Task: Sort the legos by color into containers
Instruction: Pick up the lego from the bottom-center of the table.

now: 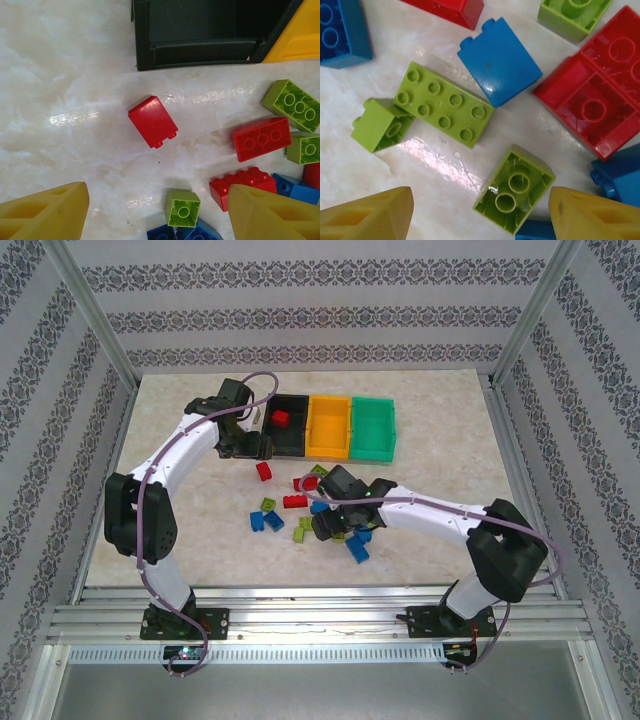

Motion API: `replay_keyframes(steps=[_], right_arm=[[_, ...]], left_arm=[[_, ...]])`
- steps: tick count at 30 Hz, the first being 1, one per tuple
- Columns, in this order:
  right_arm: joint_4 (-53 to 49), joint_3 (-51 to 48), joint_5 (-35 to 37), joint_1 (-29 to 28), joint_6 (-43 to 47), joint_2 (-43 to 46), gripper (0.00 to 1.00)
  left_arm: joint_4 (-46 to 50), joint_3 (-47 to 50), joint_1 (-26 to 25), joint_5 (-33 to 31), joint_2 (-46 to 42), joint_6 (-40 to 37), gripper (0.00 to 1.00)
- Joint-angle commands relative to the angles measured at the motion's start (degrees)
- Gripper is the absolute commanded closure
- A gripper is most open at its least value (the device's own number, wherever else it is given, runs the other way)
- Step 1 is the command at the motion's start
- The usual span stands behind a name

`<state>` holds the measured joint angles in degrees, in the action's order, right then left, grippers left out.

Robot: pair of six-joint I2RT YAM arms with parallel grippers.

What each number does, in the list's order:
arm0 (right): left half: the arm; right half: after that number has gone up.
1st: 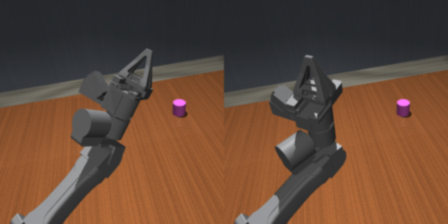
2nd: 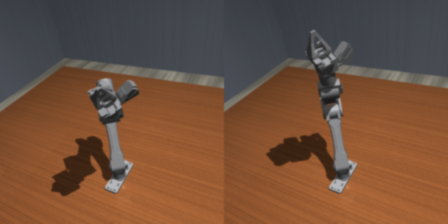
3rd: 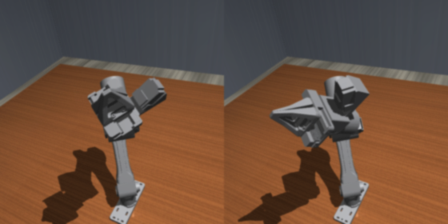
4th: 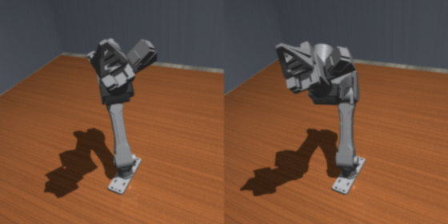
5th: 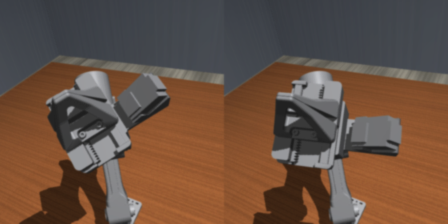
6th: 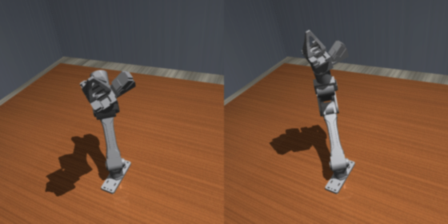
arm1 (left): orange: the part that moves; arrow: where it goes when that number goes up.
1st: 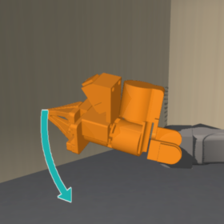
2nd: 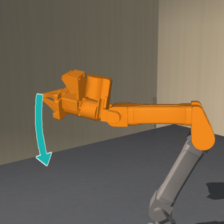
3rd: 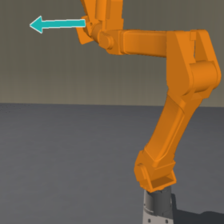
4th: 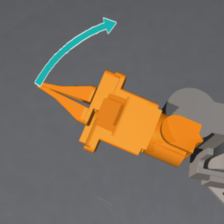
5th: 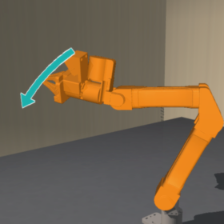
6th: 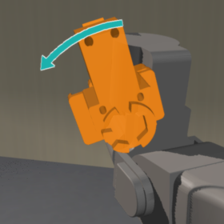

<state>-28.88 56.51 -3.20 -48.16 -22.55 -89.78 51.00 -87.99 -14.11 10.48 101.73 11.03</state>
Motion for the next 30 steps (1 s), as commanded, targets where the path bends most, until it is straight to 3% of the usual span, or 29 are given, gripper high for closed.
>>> replay_keyframes(steps=[1,16,22,30], right_arm=[[-3.22,1.97,1.66,-0.35,0.68,-2.16,0.31],[-6.97,4.33,4.02,-0.88,-1.02,-10.23,0.43],[-6.72,5.67,4.50,-1.26,-0.85,-11.05,0.63],[-5.17,8.43,3.96,-0.72,0.53,-6.58,0.76]], left_arm=[[0.62,-0.16,0.58,0.43,0.57,-1.01,0.27],[0.20,0.06,0.64,0.26,-0.88,-1.69,0.27],[0.49,-0.19,0.62,-0.28,-1.11,-1.97,0.27],[0.36,0.05,0.57,-0.87,-1.45,-2.23,0.27]])
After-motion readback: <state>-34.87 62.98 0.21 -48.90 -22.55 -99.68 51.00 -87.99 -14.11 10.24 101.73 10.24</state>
